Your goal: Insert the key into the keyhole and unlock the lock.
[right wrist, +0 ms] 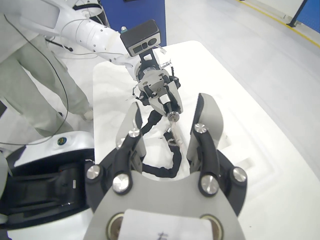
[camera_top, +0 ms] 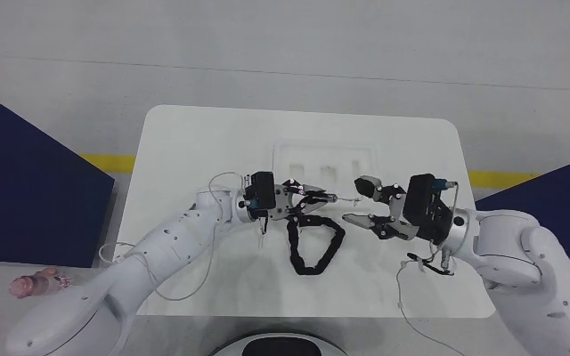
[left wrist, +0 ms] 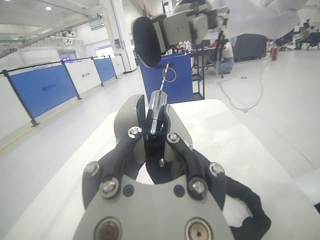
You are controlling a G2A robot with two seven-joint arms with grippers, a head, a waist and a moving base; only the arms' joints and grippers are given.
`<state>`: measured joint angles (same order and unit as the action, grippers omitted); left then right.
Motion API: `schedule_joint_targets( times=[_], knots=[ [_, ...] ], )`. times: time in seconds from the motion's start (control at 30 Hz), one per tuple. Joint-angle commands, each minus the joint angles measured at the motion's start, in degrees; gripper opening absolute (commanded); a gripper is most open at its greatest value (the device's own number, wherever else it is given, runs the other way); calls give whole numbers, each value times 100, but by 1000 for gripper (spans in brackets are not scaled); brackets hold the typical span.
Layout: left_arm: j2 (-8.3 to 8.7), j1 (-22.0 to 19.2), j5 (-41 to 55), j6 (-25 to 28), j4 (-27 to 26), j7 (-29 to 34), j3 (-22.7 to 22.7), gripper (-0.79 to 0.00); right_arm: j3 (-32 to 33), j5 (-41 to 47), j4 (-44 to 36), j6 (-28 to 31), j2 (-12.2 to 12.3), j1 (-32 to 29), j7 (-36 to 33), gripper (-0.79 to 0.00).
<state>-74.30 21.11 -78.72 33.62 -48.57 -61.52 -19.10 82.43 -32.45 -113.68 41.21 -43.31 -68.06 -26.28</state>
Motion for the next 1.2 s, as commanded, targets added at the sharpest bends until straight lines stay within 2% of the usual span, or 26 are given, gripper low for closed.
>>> schedule_joint_targets(
  times=[0.0,0.23,0.43,0.47,0.5,0.53,0.7,0.9,1.17],
  knots=[
    [77,-11,110,-37,-16,378,-213,-785,89,169,23,-201,5,-110,-79,0],
    [296,44,227,-51,-230,1366,-766,-785,368,506,16,-712,9,-449,-192,0],
    [341,109,85,24,-220,1869,-960,-785,508,722,64,-1171,-17,-662,-82,0],
    [338,115,79,49,-205,1906,-971,-671,514,778,77,-1244,-25,-683,-34,0],
    [329,118,68,86,-190,1949,-993,-425,512,845,87,-1346,-36,-715,9,0],
    [320,115,57,123,-159,1982,-1007,0,509,890,121,-1452,-46,-732,44,0],
    [273,3,2,346,30,1930,-1102,0,451,954,259,-1799,-95,-665,194,0],
    [265,-344,-273,583,269,1755,-1266,0,259,928,659,-2188,-171,-295,404,0],
    [444,-774,-744,944,661,1294,-1637,0,114,1081,1357,-2780,-287,235,799,0]
  ],
)
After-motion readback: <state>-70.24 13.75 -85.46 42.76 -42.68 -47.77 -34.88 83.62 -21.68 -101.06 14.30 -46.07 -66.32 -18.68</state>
